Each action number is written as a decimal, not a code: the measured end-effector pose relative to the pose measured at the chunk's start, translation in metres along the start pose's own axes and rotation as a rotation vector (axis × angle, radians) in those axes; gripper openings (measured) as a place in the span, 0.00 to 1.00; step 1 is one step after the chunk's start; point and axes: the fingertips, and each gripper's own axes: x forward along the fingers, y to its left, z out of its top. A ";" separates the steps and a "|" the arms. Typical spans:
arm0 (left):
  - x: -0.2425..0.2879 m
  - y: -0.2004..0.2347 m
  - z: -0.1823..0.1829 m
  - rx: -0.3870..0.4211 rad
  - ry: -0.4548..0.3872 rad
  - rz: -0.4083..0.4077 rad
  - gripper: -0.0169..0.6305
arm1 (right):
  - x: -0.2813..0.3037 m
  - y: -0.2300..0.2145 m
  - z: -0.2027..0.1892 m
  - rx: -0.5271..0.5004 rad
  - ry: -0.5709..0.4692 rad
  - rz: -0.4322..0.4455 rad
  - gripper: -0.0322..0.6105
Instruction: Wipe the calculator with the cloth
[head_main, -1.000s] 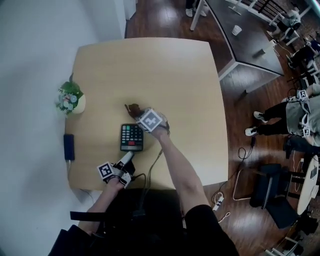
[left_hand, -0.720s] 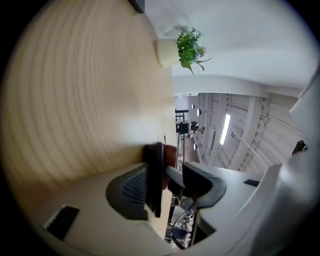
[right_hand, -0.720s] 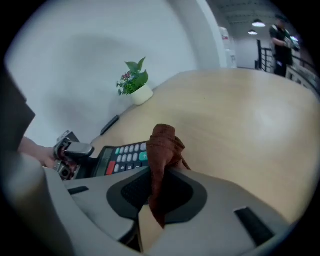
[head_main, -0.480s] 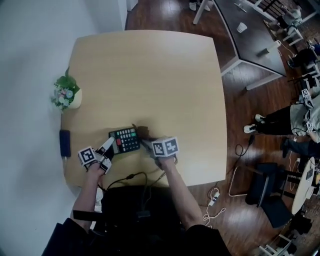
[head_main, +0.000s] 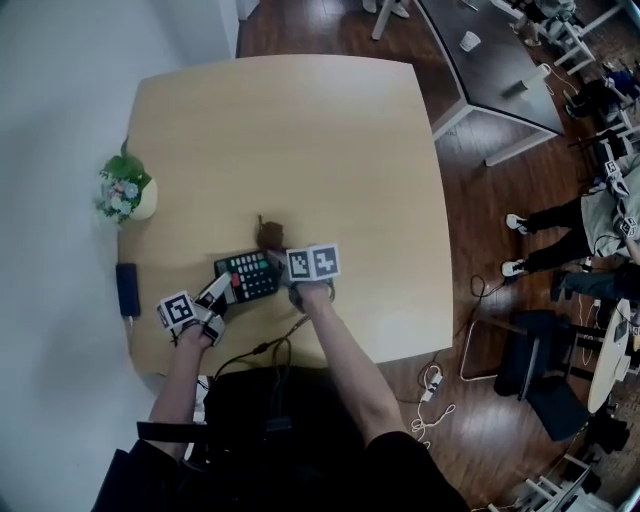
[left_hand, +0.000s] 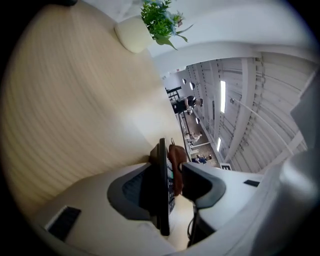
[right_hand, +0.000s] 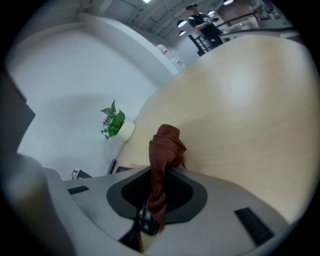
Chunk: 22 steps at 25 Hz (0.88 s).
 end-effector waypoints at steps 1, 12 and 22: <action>0.001 -0.001 0.001 -0.010 -0.015 -0.001 0.31 | -0.010 0.000 -0.015 0.043 -0.011 0.002 0.15; 0.000 0.004 0.004 0.001 -0.043 -0.021 0.31 | -0.036 0.006 0.009 -0.089 -0.124 -0.024 0.14; 0.002 -0.002 0.002 -0.034 -0.051 -0.043 0.31 | -0.031 0.001 -0.061 0.036 0.038 -0.040 0.15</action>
